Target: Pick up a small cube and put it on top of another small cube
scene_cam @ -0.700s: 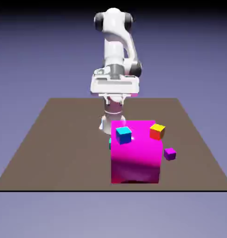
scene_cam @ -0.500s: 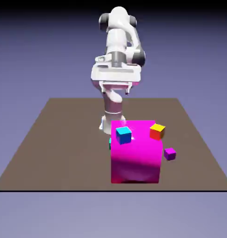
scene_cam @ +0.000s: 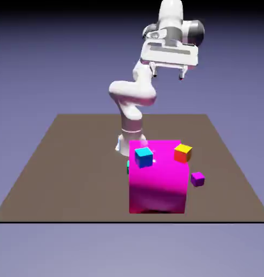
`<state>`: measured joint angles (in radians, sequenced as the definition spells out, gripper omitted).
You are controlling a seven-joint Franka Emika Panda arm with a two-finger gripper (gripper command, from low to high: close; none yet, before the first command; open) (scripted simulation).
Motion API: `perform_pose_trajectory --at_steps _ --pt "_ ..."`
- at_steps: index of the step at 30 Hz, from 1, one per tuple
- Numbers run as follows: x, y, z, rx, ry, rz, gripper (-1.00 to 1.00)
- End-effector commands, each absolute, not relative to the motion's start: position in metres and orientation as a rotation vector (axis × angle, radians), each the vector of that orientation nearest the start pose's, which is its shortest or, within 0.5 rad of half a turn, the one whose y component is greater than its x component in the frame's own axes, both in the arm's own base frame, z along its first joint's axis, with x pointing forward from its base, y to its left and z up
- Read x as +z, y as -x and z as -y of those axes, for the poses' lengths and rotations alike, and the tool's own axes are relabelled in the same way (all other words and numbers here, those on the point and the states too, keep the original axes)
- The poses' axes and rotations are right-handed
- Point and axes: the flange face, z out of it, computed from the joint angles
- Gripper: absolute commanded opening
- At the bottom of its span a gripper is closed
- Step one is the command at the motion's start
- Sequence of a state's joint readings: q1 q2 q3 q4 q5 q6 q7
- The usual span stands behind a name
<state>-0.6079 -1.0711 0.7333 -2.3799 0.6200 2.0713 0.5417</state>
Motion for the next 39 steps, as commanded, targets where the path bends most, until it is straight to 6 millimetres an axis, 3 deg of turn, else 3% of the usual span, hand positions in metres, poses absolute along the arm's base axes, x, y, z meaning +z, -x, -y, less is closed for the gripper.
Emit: perform_pose_trajectory --at_steps 1,4,8,12,16,21,26,27,28,31,32,33,36,39 --pt "0.602 -0.338 -0.185 -0.863 2.768 -0.933 0.00" --pt "0.582 -0.339 -0.226 -0.775 2.863 -0.898 0.00" --pt "0.538 -0.347 -0.276 -0.611 3.003 -0.852 0.00" --pt "0.475 -0.360 -0.318 -0.382 3.145 -0.815 0.00" --pt "0.396 -0.377 -0.345 -0.076 3.267 -0.792 0.00" --pt "0.284 -0.394 -0.354 0.419 3.341 -0.786 0.00" --pt "0.167 -0.401 -0.337 1.012 3.265 -0.802 0.00" --pt "0.151 -0.401 -0.333 1.098 3.239 -0.805 0.00" --pt "0.151 -0.401 -0.333 1.098 3.239 -0.805 0.00" --pt "0.094 -0.369 -0.323 1.097 3.239 -0.806 0.00" --pt "0.094 -0.369 -0.323 1.097 3.239 -0.806 -1.00" --pt "0.094 -0.369 -0.323 1.097 3.239 -0.806 -1.00" --pt "0.152 -0.401 -0.333 1.096 3.239 -0.806 -1.00" --pt "0.196 -0.402 -0.345 0.879 3.201 -0.967 -1.00"
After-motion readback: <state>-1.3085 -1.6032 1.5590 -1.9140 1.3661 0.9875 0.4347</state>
